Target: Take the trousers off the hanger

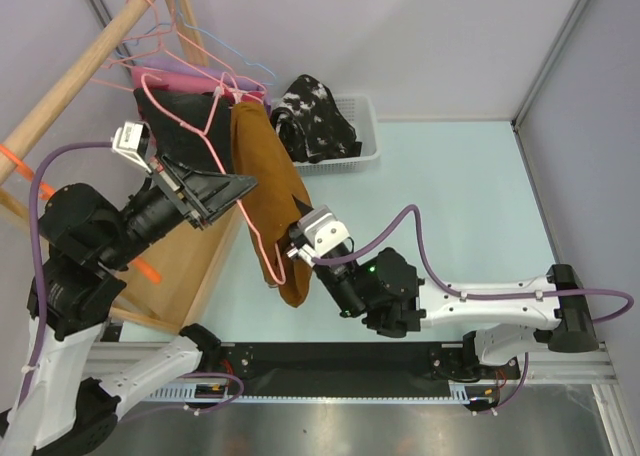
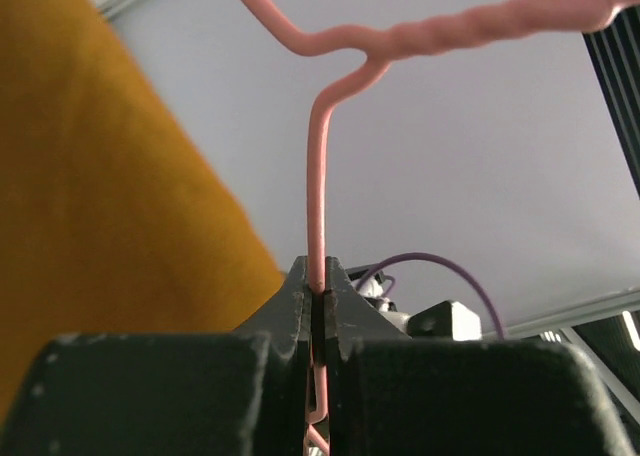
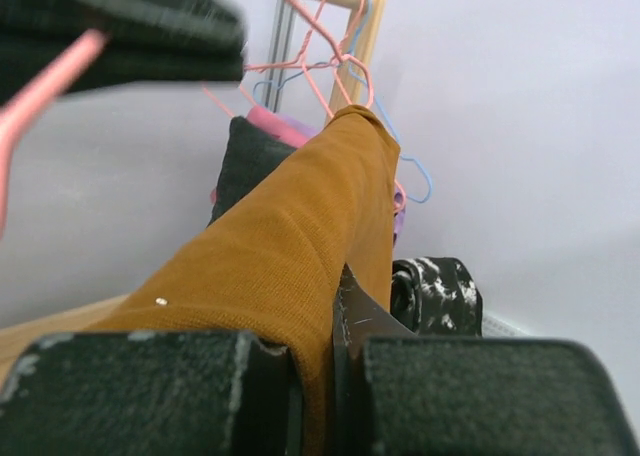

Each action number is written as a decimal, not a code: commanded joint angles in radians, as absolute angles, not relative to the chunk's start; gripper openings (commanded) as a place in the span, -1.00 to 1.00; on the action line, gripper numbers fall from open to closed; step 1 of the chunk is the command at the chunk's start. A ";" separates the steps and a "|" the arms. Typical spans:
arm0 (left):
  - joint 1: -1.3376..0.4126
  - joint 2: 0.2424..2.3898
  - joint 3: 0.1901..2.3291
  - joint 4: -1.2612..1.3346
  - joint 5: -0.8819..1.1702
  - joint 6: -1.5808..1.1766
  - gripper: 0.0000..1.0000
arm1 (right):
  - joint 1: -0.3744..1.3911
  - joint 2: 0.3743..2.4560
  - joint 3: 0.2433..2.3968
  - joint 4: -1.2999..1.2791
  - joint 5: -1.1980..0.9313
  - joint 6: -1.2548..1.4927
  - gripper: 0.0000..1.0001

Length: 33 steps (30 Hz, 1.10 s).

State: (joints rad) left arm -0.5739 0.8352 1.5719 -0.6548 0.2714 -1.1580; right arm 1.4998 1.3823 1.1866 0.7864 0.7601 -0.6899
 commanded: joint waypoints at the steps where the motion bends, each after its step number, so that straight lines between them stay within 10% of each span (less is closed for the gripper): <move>1: -0.577 0.815 1.539 -0.624 0.204 -1.060 -0.99 | 1.508 1.336 1.344 0.879 0.764 -0.692 -1.00; 33: -0.575 0.675 1.157 -0.745 0.057 -0.865 -0.99 | 1.288 1.273 1.652 0.542 0.693 -0.655 -1.00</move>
